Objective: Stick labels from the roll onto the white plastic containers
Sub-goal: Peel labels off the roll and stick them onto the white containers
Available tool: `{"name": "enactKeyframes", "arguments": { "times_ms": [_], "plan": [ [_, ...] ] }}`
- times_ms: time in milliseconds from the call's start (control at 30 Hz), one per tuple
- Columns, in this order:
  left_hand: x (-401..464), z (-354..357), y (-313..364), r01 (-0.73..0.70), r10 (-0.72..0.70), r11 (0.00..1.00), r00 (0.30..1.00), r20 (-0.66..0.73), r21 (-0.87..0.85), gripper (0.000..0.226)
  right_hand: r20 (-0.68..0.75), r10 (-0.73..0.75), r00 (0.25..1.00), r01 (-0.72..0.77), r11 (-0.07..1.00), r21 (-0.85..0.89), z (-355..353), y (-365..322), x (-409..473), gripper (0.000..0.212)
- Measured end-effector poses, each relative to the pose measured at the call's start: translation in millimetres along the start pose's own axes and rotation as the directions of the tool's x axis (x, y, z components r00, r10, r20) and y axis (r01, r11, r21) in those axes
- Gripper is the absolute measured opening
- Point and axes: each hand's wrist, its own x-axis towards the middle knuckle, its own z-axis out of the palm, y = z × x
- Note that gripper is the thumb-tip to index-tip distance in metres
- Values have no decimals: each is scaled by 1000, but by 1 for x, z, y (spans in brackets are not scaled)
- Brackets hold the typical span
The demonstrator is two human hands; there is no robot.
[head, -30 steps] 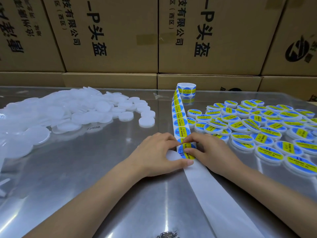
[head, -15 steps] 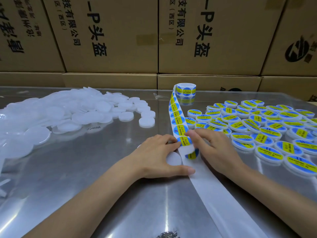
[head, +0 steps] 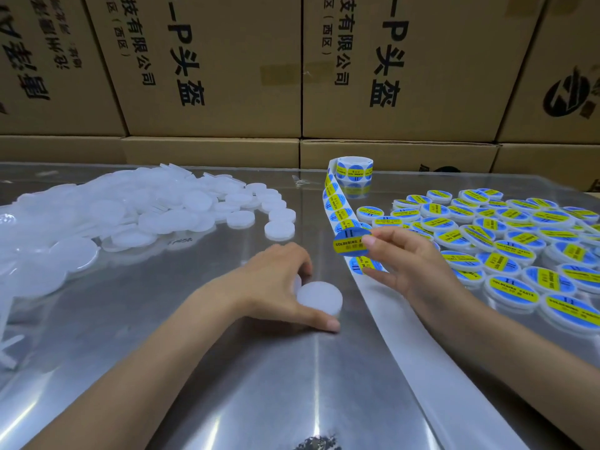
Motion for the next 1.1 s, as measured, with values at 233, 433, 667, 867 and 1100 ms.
{"name": "enactKeyframes", "arguments": {
  "times_ms": [233, 433, 667, 867, 1100],
  "plan": [
    [2, 5, 1, -94, 76, 993, 973, -216, -74, 58, 89, 219, 972, -223, 974, 39, -1, 6, 1, 28],
    [3, 8, 10, -268, 189, 954, 884, -427, -133, 55, 95, 304, 948, -313, 943, 112, -2, 1, 1, 41],
    [3, 8, 16, -321, 233, 941, 847, -478, -110, 54, 104, 339, 935, -347, 935, 76, 0, -2, 1, 47],
    [3, 7, 18, -309, 234, 948, 843, -485, -78, 56, 107, 327, 939, -334, 941, 57, 0, -2, 0, 42],
    [1, 7, 21, -308, 241, 950, 825, -512, -50, 58, 105, 316, 943, -322, 946, 42, 0, -2, 0, 26]
  ]
}}
